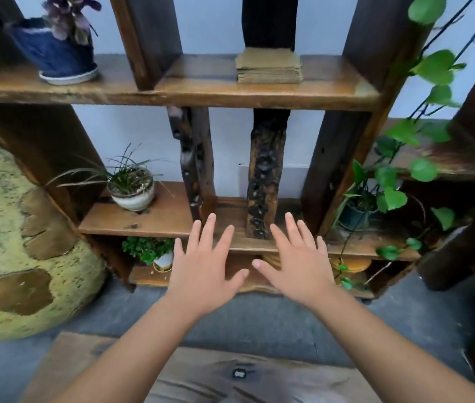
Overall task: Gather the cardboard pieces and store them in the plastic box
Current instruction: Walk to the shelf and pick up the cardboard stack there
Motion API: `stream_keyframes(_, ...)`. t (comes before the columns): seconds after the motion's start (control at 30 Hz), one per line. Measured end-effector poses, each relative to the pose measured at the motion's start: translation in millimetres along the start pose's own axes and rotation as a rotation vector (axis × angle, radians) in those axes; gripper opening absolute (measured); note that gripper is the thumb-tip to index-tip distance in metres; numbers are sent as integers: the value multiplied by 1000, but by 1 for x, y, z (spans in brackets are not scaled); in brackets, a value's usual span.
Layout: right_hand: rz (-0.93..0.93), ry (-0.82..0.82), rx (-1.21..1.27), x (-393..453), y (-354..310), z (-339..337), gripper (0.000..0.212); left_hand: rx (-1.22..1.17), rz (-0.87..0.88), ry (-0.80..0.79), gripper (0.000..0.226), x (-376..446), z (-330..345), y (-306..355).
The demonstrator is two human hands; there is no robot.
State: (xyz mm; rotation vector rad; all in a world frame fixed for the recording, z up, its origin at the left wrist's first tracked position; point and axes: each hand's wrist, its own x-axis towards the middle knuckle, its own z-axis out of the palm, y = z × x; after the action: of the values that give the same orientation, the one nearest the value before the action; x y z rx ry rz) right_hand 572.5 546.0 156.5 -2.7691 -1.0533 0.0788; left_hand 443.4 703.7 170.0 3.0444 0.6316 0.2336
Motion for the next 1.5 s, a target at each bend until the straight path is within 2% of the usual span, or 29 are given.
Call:
stream_keyframes(0.53,-35,395,-121,118,-34,-161,91,22,166,337,85,150,-138,-33)
stream_keyframes(0.73,-31,505,-171,143,-40,-208,91,-8,204,376,81,190,-177,-37)
stream_keyframes(1.03,-30,464,-297,186,-37,-236,87,26,226,343,83,260,-190,-36)
stream_keyframes(1.23,-7,390,-298,234,-22,-242,83,-20,205,329,79,313,-189,-38)
stream_keyframes(1.37,25,348,-321,280,-6,-247,76,-70,127,250,72,355,-183,-45)
stream_keyframes(1.5,102,312,-248,316,6,-247,70,-300,-2,101,72,394,-171,-57)
